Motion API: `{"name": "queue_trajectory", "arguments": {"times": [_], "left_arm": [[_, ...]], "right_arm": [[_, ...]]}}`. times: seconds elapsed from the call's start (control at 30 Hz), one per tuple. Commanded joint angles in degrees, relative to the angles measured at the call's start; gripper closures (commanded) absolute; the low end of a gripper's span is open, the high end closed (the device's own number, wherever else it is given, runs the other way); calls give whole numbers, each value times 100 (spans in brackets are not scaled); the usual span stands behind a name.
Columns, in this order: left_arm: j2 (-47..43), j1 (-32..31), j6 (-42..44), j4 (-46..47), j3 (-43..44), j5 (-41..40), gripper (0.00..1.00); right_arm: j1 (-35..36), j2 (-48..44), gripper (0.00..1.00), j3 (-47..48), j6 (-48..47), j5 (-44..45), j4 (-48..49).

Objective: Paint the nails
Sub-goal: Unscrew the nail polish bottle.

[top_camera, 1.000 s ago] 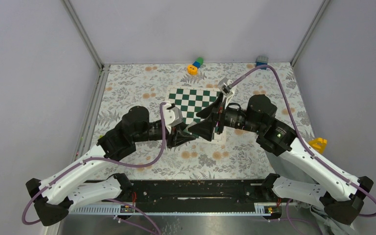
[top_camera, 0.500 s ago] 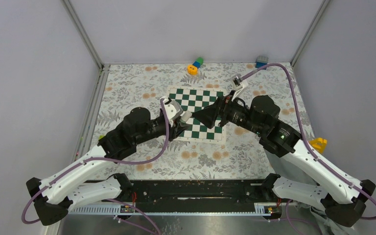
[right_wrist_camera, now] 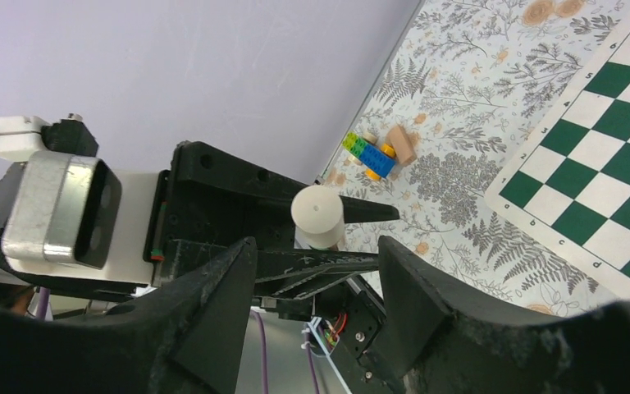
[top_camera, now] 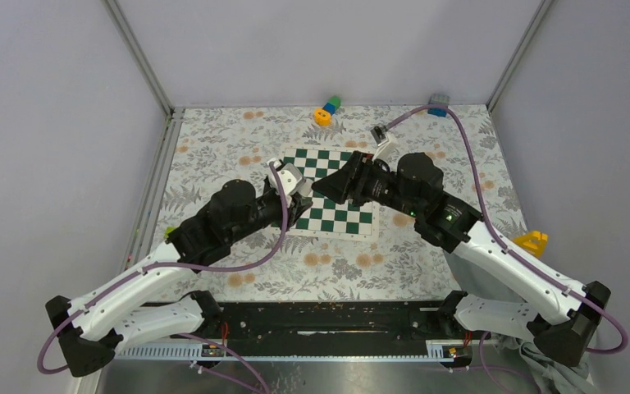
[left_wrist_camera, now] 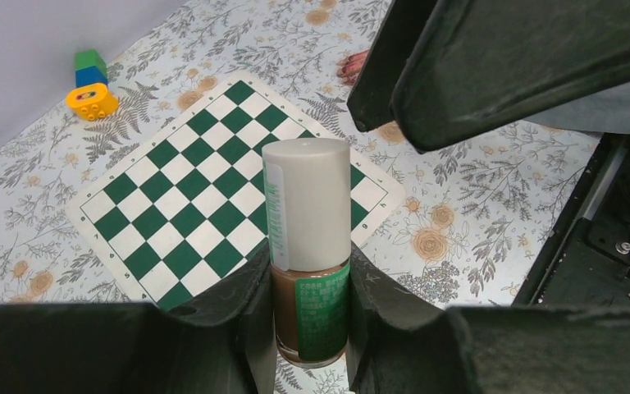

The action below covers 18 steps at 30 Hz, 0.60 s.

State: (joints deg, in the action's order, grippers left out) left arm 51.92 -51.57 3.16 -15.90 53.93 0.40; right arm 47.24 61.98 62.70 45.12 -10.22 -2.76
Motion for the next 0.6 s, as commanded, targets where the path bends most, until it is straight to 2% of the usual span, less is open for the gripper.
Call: {"name": "queue_trajectory", "arguments": {"times": [0.0,0.2,0.37,0.57], "left_arm": [[61,-22,-7,230,38,-225,100],[117,-22,-29,231,30,-225,100],[117,-26,-35,225,37,-272,100],[122,-25,-43,225,37,-256,100]], "right_arm": [[-28,33,38,82,204,-96,495],[25,368,40,175,307,-197,582],[250,453,42,383,-18,316,77],[301,530,42,418,16,305,159]]}}
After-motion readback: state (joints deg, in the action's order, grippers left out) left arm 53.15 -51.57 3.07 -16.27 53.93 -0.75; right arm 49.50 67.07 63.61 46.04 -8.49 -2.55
